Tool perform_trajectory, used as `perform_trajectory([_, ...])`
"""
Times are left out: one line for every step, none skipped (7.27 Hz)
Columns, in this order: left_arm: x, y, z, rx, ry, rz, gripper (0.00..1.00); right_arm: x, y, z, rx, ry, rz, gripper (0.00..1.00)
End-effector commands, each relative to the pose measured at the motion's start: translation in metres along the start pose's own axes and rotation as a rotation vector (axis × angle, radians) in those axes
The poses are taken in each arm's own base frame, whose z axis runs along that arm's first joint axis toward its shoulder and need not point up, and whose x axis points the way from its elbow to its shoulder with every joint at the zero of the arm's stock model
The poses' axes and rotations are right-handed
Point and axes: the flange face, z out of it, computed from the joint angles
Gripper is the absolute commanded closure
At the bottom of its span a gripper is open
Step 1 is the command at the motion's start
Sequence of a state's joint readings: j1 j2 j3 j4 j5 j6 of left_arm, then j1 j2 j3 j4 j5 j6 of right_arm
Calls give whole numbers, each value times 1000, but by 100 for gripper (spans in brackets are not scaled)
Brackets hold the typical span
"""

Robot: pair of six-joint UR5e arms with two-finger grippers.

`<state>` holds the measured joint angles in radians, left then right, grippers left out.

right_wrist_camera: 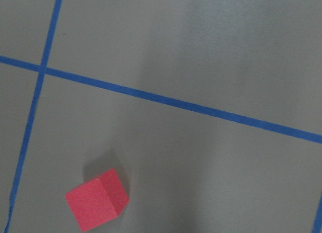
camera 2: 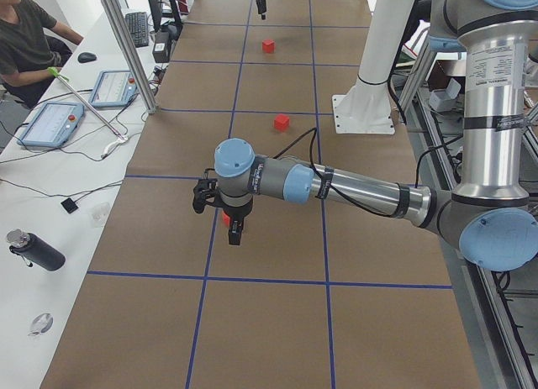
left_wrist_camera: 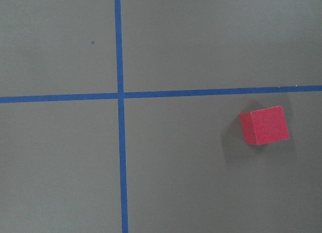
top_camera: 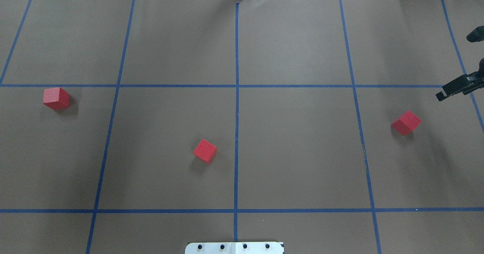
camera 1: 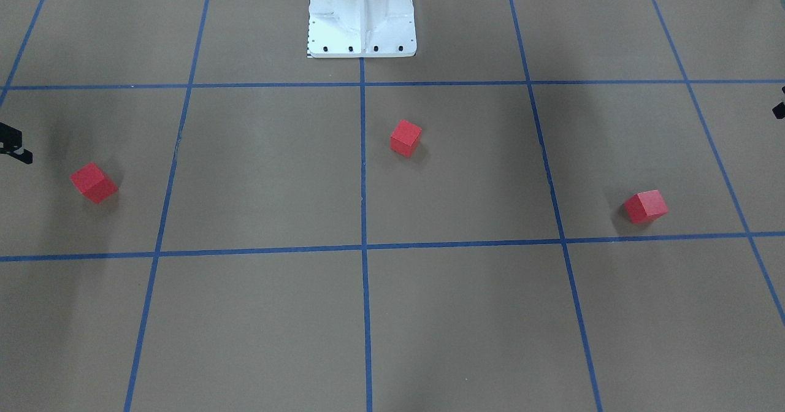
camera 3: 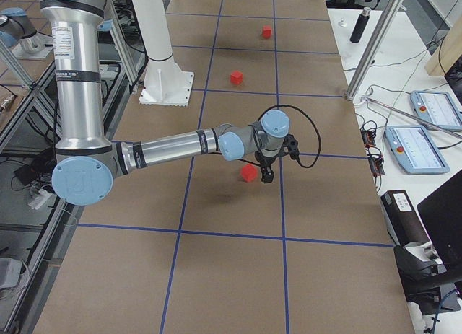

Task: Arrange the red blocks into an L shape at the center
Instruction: 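Lower the right gripper onto the red cube near it and grasp it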

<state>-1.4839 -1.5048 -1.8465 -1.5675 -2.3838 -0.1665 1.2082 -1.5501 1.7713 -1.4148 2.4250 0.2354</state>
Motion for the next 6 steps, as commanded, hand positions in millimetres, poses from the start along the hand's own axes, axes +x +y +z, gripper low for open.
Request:
perform_trajectory([0,0,2,-3,0,-1,0,-33,-2,26,3,35,-96,0])
perform_trajectory([-1,0,2,-3,0,-3,0,-47,-3,48,7,103,-156,0])
perform_trajectory([-1,0,3,-5,0,-3,0,-51,-3,54,10,127,-180,0])
perform_trajectory([-1,0,3,-5,0,-3,0,-54,-2,58,3,127,-188,1])
perform_trajectory([-1,0,3,-5,0,-3,0,-61,-2,63,-5,122,-203,1])
perform_trajectory([-1,0,4,-7,0,-2,0,-63,0,69,-15,121,-207,1])
